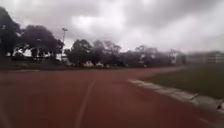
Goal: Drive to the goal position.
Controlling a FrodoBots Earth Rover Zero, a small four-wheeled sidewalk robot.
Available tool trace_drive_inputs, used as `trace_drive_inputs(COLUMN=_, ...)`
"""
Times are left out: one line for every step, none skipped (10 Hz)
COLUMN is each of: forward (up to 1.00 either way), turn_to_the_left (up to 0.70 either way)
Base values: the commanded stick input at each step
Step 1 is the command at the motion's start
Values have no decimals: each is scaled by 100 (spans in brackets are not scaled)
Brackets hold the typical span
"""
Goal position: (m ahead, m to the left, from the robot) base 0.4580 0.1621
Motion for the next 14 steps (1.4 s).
trace_drive_inputs(forward=50, turn_to_the_left=2)
trace_drive_inputs(forward=50, turn_to_the_left=2)
trace_drive_inputs(forward=50, turn_to_the_left=2)
trace_drive_inputs(forward=50, turn_to_the_left=2)
trace_drive_inputs(forward=50, turn_to_the_left=2)
trace_drive_inputs(forward=50, turn_to_the_left=2)
trace_drive_inputs(forward=50, turn_to_the_left=2)
trace_drive_inputs(forward=50, turn_to_the_left=2)
trace_drive_inputs(forward=50, turn_to_the_left=2)
trace_drive_inputs(forward=50, turn_to_the_left=2)
trace_drive_inputs(forward=50, turn_to_the_left=2)
trace_drive_inputs(forward=50, turn_to_the_left=2)
trace_drive_inputs(forward=50, turn_to_the_left=2)
trace_drive_inputs(forward=50, turn_to_the_left=2)
